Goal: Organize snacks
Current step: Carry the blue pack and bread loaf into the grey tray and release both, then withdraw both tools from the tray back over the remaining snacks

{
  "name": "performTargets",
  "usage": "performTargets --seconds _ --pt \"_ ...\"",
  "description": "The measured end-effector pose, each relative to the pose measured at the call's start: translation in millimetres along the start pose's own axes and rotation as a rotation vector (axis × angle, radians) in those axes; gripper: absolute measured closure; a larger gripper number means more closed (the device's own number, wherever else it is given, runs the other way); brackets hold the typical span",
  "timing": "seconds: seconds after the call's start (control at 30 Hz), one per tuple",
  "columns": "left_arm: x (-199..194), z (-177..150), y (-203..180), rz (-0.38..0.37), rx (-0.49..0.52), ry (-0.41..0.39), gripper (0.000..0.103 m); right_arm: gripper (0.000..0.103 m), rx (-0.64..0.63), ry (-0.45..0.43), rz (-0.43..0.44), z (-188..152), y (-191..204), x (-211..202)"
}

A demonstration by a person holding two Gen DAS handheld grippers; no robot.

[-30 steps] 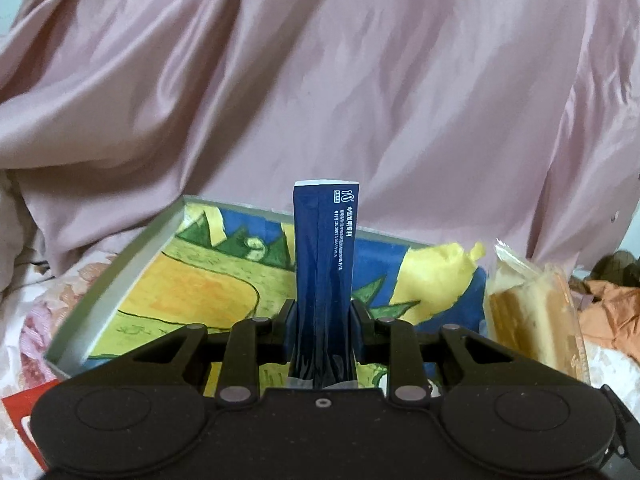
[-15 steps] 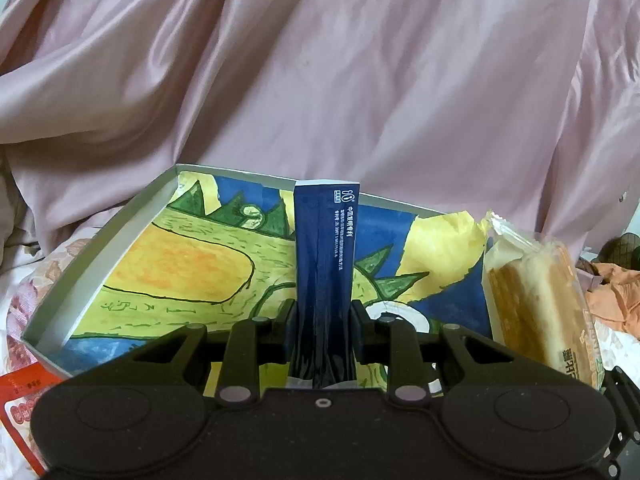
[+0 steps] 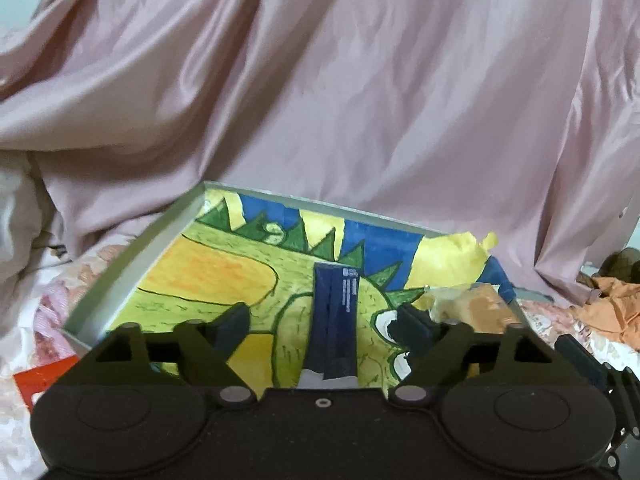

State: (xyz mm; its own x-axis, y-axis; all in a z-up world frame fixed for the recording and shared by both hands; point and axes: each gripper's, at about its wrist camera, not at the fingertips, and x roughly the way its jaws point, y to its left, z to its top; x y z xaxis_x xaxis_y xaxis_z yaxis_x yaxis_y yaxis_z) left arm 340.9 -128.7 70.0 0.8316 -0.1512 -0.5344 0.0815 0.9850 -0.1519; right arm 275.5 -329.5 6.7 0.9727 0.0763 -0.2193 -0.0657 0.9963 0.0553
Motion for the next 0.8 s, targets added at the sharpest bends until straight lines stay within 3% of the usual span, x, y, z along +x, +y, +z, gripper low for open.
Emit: performTargets --seconds 0.17,0.33,0.8 --pt "-34.2 3.7 8.1 0.012 0.01 -0.053 0.005 0.013 -0.025 -0.033 -0.002 7.7 12.7 -16.4" --pt "-68.5 0.6 22.6 0.029 0.019 -0.104 0.001 0.002 -0.014 -0.079 0.003 20.9 24.2 -39.5" --pt "-150.9 -36.5 76.2 0.1 -0.051 -0.18 0.001 0.0 0.032 -0.11 0.013 33.7 44.8 -106.6"
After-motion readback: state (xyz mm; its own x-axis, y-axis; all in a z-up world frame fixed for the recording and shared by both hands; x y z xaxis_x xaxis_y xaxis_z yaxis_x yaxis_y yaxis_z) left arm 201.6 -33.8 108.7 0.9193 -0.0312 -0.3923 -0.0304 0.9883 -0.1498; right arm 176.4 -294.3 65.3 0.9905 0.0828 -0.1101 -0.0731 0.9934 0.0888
